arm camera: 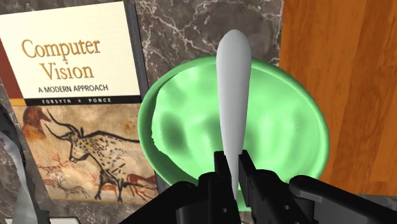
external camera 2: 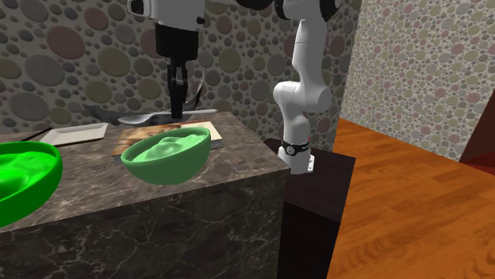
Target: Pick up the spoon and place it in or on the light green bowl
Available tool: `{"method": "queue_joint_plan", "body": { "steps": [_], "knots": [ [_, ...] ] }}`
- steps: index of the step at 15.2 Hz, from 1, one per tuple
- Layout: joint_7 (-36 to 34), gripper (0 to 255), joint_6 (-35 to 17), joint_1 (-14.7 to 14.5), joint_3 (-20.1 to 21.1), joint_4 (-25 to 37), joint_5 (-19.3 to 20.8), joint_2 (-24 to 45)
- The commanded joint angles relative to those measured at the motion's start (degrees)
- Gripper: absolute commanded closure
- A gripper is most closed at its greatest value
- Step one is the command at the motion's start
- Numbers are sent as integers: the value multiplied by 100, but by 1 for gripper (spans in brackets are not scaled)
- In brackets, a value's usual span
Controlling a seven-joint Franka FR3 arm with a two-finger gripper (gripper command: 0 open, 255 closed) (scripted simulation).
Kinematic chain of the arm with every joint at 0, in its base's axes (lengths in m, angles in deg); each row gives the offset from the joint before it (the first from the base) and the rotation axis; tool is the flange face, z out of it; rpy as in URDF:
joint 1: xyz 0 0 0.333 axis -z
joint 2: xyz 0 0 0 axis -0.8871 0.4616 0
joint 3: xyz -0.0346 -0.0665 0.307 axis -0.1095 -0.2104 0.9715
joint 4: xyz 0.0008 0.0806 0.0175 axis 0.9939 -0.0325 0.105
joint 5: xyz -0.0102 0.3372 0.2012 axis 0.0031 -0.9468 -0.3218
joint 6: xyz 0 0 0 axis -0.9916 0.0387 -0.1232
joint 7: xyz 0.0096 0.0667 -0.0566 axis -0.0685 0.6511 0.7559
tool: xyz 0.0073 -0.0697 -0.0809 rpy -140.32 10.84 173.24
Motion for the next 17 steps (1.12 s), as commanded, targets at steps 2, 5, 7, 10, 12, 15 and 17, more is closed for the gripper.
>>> {"method": "queue_joint_plan", "body": {
  "steps": [2,5,7,10,12,15,17],
  "knots": [
    [-52,255,-230,-1,3,-208,19,24],
    [-98,255,-452,2,2,-406,41,54],
    [-131,255,-600,3,2,-531,58,80],
    [-170,255,-773,6,3,-672,80,116],
    [-170,255,-773,6,3,-672,80,116],
    [-170,255,-773,5,2,-672,80,116],
    [-171,255,-773,5,2,-672,80,116]
  ]
}}
